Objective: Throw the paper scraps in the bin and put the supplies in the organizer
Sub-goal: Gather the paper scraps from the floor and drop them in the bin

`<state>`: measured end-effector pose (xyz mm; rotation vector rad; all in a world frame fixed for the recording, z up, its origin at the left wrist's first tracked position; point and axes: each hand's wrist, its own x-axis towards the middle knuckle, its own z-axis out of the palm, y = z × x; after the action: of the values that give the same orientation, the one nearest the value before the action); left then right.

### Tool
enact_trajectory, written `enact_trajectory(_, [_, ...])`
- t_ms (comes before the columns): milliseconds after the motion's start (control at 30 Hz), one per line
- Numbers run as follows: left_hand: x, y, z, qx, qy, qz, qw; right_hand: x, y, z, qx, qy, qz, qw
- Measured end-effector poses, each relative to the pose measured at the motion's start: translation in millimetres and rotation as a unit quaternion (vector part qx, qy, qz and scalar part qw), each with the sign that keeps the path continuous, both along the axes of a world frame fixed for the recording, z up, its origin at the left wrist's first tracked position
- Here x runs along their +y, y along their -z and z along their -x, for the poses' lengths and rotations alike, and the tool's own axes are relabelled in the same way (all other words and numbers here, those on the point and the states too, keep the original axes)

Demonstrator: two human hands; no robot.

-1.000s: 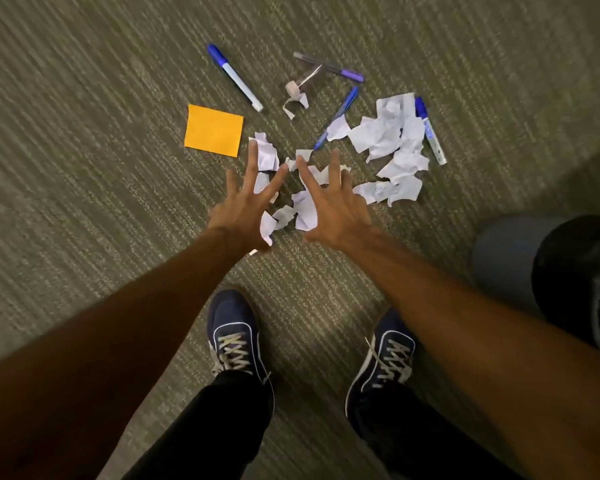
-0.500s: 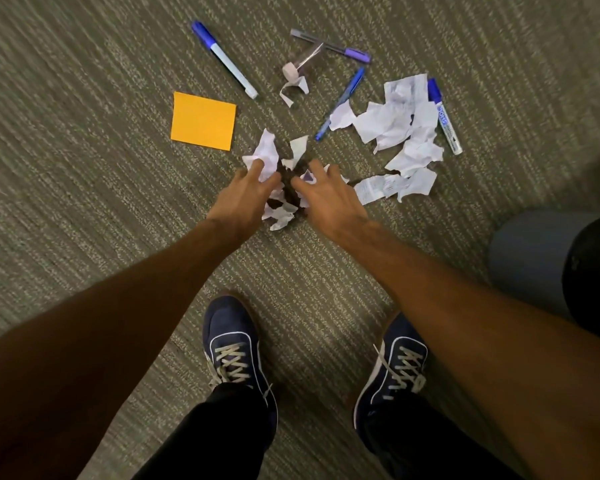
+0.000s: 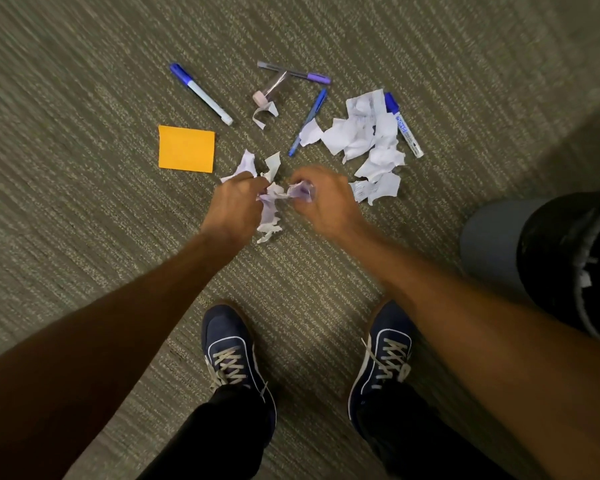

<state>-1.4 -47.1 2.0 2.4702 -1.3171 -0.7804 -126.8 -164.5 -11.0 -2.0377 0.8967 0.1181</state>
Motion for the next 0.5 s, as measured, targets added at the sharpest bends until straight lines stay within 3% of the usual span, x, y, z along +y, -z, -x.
enact_trajectory(267, [-44,-86,28,0.047,-0.109,0.072,0.990,-25,-84,38,-0.080,0.207,-0.070,0.973])
enact_trajectory(500, [-111,-163,78,0.072,-0.052,0.105,0.991,-56,-161,99,-0.157,0.334,-0.065,0.927])
